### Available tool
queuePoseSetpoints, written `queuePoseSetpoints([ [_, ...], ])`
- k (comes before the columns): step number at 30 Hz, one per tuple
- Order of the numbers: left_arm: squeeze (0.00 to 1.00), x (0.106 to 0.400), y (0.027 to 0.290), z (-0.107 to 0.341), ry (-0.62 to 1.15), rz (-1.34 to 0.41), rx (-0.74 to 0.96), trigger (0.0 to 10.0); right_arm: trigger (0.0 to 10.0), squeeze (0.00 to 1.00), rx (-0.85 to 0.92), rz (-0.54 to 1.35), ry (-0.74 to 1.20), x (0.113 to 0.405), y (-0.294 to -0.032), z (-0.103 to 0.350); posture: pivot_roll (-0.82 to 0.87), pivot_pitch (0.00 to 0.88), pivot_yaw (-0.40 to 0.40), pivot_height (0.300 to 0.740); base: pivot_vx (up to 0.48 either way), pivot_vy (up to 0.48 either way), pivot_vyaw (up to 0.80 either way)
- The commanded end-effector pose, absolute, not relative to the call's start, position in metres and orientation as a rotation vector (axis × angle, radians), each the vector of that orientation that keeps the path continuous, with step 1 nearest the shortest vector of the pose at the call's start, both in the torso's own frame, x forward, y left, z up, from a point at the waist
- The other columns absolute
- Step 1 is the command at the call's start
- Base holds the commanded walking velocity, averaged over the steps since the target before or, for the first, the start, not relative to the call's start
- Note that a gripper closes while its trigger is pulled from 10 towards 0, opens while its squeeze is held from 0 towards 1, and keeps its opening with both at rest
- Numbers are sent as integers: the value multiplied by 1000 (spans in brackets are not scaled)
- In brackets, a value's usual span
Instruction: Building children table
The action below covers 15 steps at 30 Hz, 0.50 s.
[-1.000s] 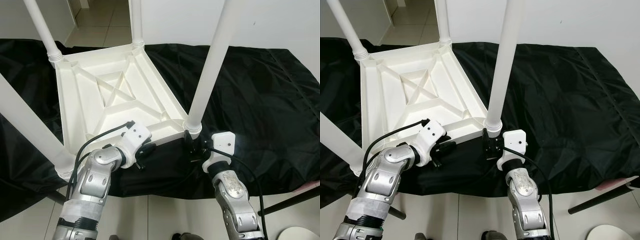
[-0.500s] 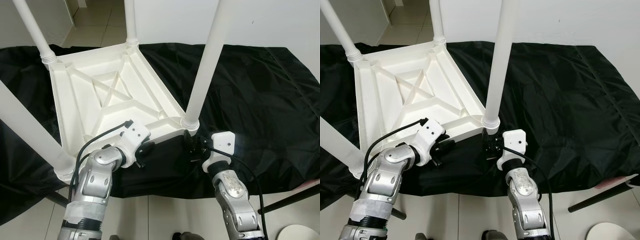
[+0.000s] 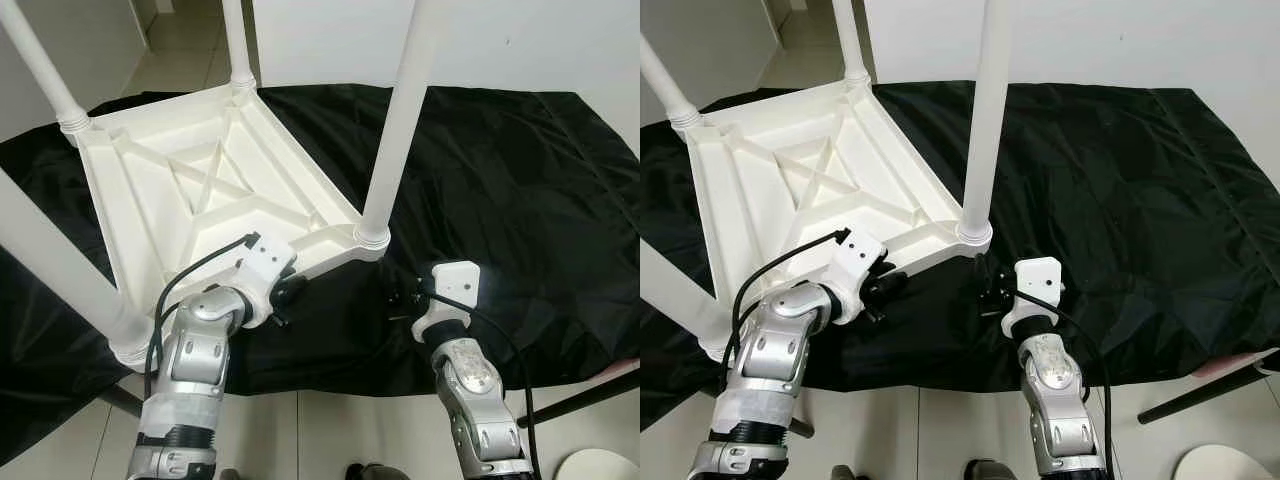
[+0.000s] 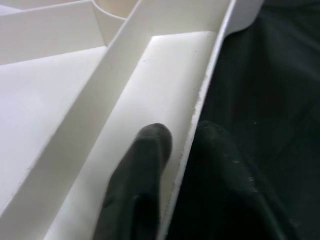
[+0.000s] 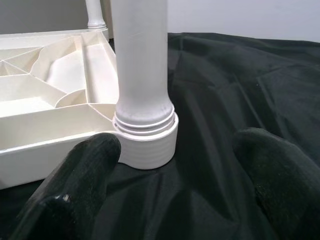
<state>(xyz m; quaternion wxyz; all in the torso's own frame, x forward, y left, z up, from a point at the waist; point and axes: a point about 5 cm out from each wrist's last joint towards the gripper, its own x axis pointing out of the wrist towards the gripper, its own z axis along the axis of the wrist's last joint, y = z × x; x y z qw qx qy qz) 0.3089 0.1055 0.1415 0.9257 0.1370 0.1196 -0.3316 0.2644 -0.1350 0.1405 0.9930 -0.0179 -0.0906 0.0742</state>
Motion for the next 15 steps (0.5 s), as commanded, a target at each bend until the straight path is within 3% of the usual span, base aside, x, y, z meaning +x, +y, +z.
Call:
queuePoseSetpoints([
  [1, 1000, 310, 106, 144, 141, -359, 199, 10000, 10000, 0, -28, 145, -170, 264, -134, 136, -73, 114, 45, 740, 0, 0, 0],
  [4, 1000, 296, 82, 150, 88, -569, 204, 10000, 10000, 0, -25, 136, -170, 264, -135, 135, -73, 115, 50, 740, 0, 0, 0],
  [9, 996, 285, 72, 154, 29, -664, 253, 10000, 10000, 0, -20, 134, -171, 263, -135, 135, -74, 116, 52, 740, 0, 0, 0],
  [10, 635, 280, 69, 158, -6, -706, 267, 10000, 10000, 0, -18, 135, -173, 263, -135, 135, -74, 117, 54, 740, 0, 0, 0],
  [11, 635, 280, 69, 158, -6, -706, 267, 10000, 10000, 0, -18, 135, -173, 263, -135, 135, -74, 117, 54, 740, 0, 0, 0],
  [12, 0, 272, 67, 162, -49, -753, 273, 10000, 10000, 0, -9, 149, -181, 263, -134, 137, -72, 119, 55, 740, 0, 0, 0],
  [15, 0, 259, 72, 172, -89, -839, 217, 10000, 10000, 0, 16, 209, -200, 263, -131, 141, -67, 119, 55, 740, 0, 0, 0],
])
